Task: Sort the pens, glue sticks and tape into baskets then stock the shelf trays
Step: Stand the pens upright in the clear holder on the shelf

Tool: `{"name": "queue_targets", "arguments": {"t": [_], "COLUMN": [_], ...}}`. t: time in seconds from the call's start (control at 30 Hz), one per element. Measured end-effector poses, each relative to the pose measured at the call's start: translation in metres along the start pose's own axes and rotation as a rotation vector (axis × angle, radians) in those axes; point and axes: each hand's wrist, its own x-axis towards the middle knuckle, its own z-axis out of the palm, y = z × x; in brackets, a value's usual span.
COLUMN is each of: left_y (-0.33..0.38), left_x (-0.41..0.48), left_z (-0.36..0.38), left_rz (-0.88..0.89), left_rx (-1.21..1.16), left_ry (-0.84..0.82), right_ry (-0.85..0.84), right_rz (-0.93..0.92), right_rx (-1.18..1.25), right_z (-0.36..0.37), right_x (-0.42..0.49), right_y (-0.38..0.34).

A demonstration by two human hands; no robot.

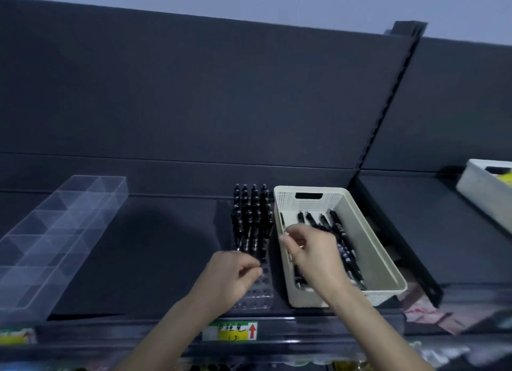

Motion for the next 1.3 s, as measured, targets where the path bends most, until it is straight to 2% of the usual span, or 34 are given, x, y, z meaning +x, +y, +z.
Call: {"name": "queue_targets", "arguments": {"t": [0.1, 0.23, 0.43, 0.53, 0.67, 0.83, 0.9, 1.03, 1.13, 1.23, 1.3], "left_y": [0.032, 0.063, 0.083, 0.075, 0.069, 0.063, 0.061, 0.058, 0.064, 0.074, 0.079], "left_x": [0.017, 0.05, 0.114, 0.135, 0.153, 0.159, 0.158, 0.155, 0.151, 0.143, 0.135], "left_z": [0.007, 0.032, 0.085, 0.107, 0.117, 0.115, 0.112, 0.108, 0.102, 0.092, 0.084], "left_rz": [0.043, 0.031, -0.27, -0.441, -0.539, -0.588, -0.57, -0.558, -0.515, -0.406, -0.362], "left_rx": [-0.102, 0.005, 0.463, 0.543, 0.42, 0.224, 0.154, 0.022, -0.037, -0.148, -0.372], "left_ry": [0.031, -0.06, -0.324, -0.406, -0.31, -0.345, -0.302, -0.294, -0.209, -0.035, 0.013], "right_ry": [0.02, -0.173, -0.399, -0.454, -0.392, -0.399, -0.414, -0.415, -0.309, -0.225, -0.256], "right_rz": [0.128, 0.276, 0.341, 0.36, 0.336, 0.371, 0.382, 0.412, 0.388, 0.376, 0.441], "right_rx": [-0.103, -0.265, -0.365, -0.396, -0.472, -0.518, -0.502, -0.325, -0.125, 0.311, 0.623], "right_z": [-0.031, -0.047, -0.039, -0.029, -0.017, -0.014, -0.015, -0.017, -0.027, -0.045, -0.061], "right_x": [0.005, 0.012, 0.027, 0.037, 0.049, 0.053, 0.053, 0.051, 0.045, 0.037, 0.03], "right_y": [0.039, 0.088, 0.115, 0.119, 0.117, 0.117, 0.117, 0.117, 0.116, 0.112, 0.106]}}
